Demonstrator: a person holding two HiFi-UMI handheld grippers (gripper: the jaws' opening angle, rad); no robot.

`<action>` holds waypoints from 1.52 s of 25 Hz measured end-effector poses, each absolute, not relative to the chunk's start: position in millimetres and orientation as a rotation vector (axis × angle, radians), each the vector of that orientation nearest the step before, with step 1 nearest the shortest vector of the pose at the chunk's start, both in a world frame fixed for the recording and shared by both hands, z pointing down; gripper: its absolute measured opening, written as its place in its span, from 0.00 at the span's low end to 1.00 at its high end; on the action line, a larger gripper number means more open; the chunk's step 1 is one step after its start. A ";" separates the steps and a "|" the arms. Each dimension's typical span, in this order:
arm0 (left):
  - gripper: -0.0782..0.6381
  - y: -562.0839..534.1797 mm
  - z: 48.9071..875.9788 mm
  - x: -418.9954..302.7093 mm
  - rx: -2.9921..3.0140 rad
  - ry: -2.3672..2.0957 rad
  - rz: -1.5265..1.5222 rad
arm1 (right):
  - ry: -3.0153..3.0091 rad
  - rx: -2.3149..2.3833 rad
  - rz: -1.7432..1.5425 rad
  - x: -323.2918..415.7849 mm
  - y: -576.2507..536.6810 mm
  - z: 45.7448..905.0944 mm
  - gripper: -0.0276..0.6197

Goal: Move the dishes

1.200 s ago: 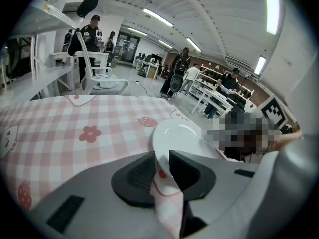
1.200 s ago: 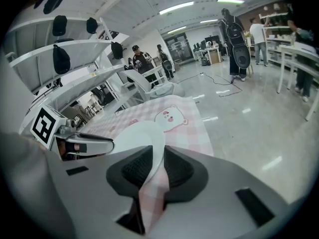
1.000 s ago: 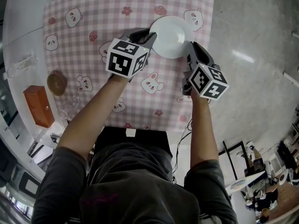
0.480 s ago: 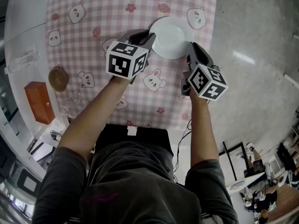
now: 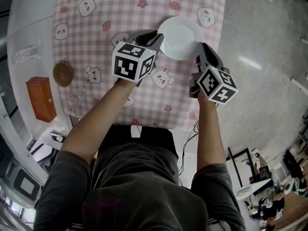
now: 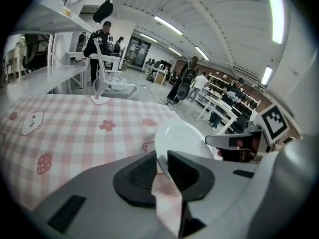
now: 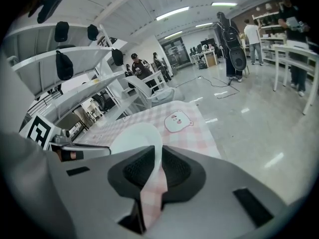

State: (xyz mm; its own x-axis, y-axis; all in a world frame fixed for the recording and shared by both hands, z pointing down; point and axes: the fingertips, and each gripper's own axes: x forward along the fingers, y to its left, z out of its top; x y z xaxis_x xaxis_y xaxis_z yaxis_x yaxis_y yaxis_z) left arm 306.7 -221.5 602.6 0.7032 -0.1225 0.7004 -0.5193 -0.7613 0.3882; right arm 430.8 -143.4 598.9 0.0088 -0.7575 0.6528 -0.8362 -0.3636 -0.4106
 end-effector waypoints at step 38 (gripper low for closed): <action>0.19 -151.5 533.7 94.6 2.411 -0.500 0.725 | -1.775 2.194 1.031 224.0 -84.7 510.5 0.12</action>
State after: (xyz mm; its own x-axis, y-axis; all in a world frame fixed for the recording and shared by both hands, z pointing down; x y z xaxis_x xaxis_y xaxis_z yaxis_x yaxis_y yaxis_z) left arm 94.6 -151.5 533.7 0.7835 -0.1832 0.5938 -0.4900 -0.7697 0.4092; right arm 224.0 -84.7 510.5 0.0711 -0.8119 0.5795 -0.9056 -0.2960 -0.3036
